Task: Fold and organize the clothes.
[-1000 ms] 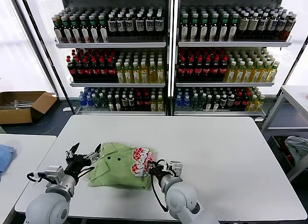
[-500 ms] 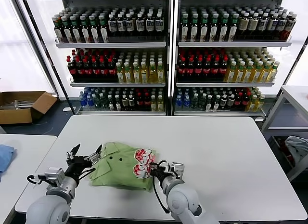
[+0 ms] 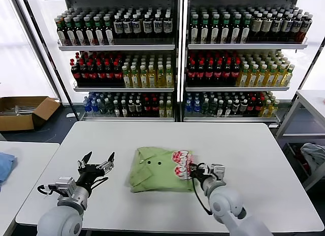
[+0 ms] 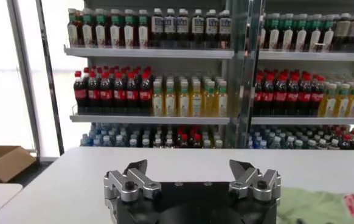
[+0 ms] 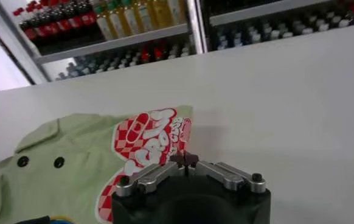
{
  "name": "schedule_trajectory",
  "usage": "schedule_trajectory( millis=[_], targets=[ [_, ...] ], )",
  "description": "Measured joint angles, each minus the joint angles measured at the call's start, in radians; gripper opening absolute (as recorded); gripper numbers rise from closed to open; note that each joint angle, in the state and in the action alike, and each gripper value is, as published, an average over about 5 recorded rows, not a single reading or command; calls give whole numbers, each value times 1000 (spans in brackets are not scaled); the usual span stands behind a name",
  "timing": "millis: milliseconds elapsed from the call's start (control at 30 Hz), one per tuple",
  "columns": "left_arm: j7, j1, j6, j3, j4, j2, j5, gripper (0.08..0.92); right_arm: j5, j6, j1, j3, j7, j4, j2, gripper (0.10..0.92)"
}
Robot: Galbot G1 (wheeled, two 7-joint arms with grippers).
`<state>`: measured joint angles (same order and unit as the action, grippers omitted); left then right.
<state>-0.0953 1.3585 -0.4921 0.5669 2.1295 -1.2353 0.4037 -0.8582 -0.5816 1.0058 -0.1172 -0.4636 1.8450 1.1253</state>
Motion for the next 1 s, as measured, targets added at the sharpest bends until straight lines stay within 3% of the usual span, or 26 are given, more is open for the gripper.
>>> schedule_trajectory(
  millis=[100,200,567,867,1000],
  targets=[
    [2,4,0,-9,2,-10,-5,823,34,1,-1,-29,22,-19,-28,118],
    [2,8,-1,-14,4,-16,-8,823,75,3,6,-57,44,-25,-43,179],
    [6,28,3,-29,21,-42,-23,823,260,13,143,-90,85,146,5,500],
    [11,53,13,-29,36,-47,-28,823,323,7,207,-54,40,191,50,756],
    [12,62,16,-27,40,-48,-29,823,335,6,228,-52,25,189,72,815]
  ],
)
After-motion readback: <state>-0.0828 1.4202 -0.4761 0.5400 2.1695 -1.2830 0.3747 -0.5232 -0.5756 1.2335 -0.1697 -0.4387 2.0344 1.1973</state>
